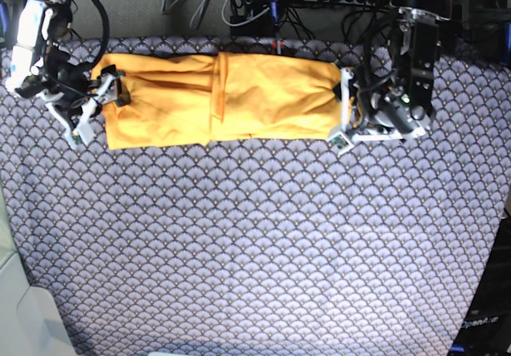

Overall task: Fold the T-shirt properly
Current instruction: 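Release the left gripper and raise it away from the strip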

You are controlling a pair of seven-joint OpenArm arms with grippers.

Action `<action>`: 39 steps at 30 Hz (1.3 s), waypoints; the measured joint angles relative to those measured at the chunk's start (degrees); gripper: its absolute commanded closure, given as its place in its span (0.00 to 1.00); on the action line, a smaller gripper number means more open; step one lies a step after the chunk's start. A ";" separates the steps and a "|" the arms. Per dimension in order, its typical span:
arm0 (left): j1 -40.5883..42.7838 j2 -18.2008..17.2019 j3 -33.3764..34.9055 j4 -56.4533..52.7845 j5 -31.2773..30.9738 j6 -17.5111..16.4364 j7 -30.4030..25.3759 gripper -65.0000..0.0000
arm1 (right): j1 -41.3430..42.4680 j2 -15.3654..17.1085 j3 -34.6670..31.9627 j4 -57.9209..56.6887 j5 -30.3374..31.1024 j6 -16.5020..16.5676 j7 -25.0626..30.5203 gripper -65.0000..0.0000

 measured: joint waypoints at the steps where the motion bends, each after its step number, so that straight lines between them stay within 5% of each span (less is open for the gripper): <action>1: 0.00 0.02 0.00 0.00 0.02 0.00 0.02 0.55 | 0.00 -0.59 0.22 0.02 -0.17 -0.04 0.07 0.33; 7: -0.02 0.02 0.00 0.00 0.00 0.00 0.17 0.55 | 0.17 -2.60 0.37 0.15 0.04 -0.20 0.81 0.36; 20: -0.02 0.04 0.00 0.02 0.02 0.00 0.17 0.55 | 0.13 -4.15 -0.02 0.04 1.73 -0.17 0.61 1.00; 27: 0.07 0.22 -0.68 1.49 -0.02 0.00 0.57 0.55 | 0.11 -3.43 -0.39 0.68 1.68 -0.17 0.46 1.00; 35: -0.85 0.22 -10.23 8.20 -0.11 0.00 1.68 0.55 | -1.09 -2.54 -0.46 12.96 -0.33 0.02 -1.73 1.00; 39: -2.67 0.02 -13.40 9.77 -0.02 0.00 0.66 0.55 | -0.48 -2.47 -0.48 17.33 -0.22 0.02 -7.43 1.00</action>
